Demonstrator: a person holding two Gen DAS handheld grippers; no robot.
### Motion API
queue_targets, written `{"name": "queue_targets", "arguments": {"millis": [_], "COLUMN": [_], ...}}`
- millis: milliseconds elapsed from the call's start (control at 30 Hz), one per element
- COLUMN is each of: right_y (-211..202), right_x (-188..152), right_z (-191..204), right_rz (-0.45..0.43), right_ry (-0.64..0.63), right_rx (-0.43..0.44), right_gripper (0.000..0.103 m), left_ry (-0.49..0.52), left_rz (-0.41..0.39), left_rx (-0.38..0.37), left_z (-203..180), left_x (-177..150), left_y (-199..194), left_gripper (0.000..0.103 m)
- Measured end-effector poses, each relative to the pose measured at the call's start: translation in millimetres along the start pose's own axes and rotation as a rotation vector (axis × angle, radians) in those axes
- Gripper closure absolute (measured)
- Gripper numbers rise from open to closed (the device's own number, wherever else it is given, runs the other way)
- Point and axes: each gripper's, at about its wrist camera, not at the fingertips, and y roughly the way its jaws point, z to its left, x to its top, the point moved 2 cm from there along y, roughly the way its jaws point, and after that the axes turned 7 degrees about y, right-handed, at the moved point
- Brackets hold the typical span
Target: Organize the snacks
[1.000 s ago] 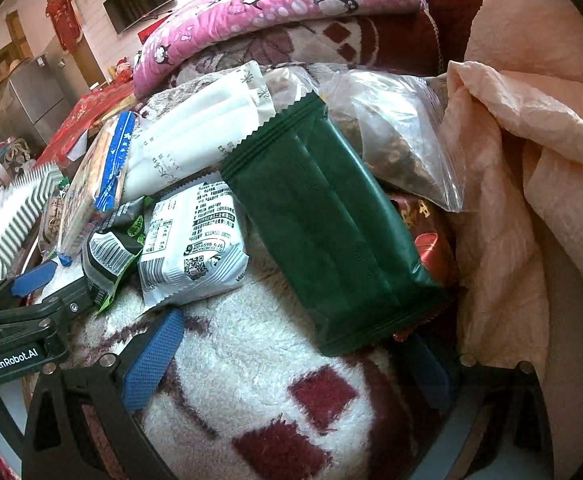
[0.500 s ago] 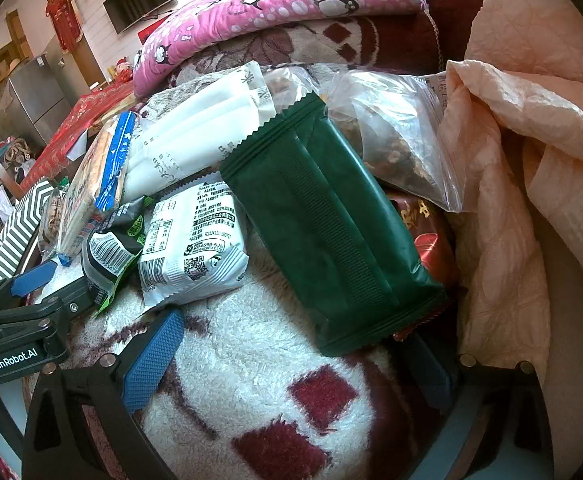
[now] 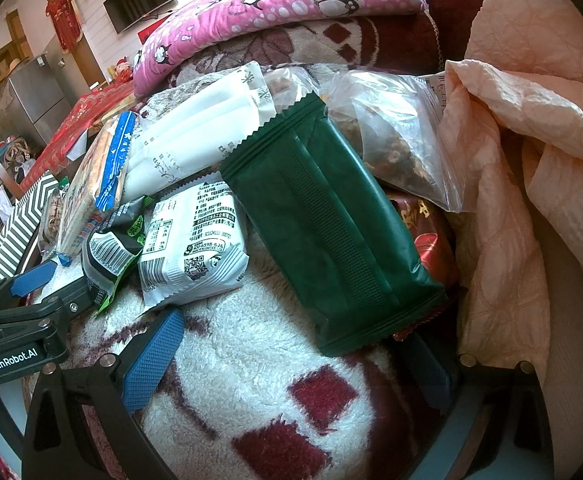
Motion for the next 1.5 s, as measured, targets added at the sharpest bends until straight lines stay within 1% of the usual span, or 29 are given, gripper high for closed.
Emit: {"name": "queue_targets", "arguments": {"millis": [1000,1500], "right_y": [0.4,-1.8], "right_x": [1.7,6.0], "right_z": [2.2,0.6], "right_rz": [0.006,0.007], "right_ry": [-0.001,0.006], "right_rx": [-0.002,0.002], "right_gripper": [0.0,0.0], "left_ry": [0.0,0.003], "left_rz": [0.0,0.003], "left_rx": [0.0,0.003], "left_z": [0.6,-3.2], "left_x": [-0.6,-9.3], "left_y": [0.1,-7.5], "left_gripper": [0.0,0.0]}}
